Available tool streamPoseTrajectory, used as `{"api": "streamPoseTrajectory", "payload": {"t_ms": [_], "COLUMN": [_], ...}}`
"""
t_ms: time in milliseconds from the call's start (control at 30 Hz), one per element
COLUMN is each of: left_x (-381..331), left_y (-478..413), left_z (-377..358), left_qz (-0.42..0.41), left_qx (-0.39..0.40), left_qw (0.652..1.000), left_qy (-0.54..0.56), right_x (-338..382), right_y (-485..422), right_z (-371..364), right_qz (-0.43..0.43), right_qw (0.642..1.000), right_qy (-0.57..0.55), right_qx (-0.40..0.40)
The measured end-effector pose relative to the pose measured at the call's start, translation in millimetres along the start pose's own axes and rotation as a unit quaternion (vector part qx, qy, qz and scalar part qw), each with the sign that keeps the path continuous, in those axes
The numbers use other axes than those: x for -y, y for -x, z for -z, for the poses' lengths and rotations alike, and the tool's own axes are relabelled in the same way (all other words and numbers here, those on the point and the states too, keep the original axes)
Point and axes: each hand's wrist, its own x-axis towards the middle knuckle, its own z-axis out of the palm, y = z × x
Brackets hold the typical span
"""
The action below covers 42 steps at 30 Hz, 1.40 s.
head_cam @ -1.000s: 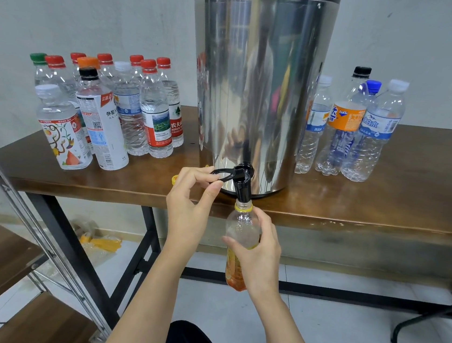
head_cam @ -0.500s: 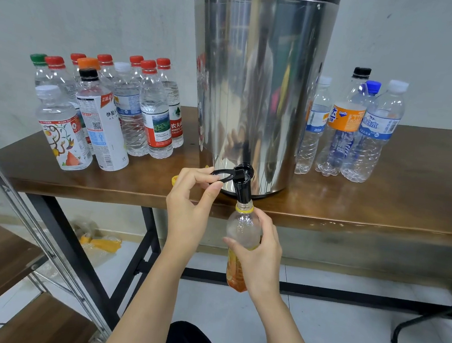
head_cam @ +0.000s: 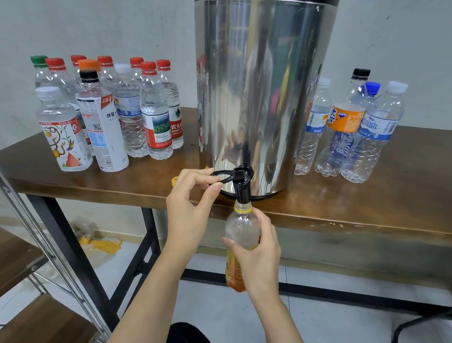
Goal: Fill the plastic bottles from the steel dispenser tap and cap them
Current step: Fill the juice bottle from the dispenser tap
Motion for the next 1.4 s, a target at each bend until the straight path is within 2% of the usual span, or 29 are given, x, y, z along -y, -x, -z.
{"api": "streamPoseTrajectory", "payload": {"t_ms": [533, 1000, 1200, 1300, 1400], "left_x": [9, 22, -9, -21, -17], "left_y": [-4, -28, -53, -66, -69], "left_z": [2, 18, 10, -5, 3], "left_qz": [-0.036, -0.18, -0.23, -0.194, -0.12], "left_qx": [0.018, 0.096, 0.109, 0.142, 0.131], "left_qw": [0.999, 0.972, 0.953, 0.953, 0.977], "left_qy": [-0.006, -0.117, -0.165, -0.184, -0.118], "right_x": [1, 2, 1, 1, -1], "right_y": [-1, -1, -2, -2, -3], "right_z": [0, 2, 3, 3, 5], "right_qz": [-0.007, -0.007, 0.002, -0.001, -0.002], "right_qw": [1.0, 1.0, 1.0, 1.0, 1.0], "right_qy": [-0.007, -0.015, -0.008, -0.01, -0.016], "right_qx": [-0.003, 0.005, 0.005, 0.01, 0.016]}}
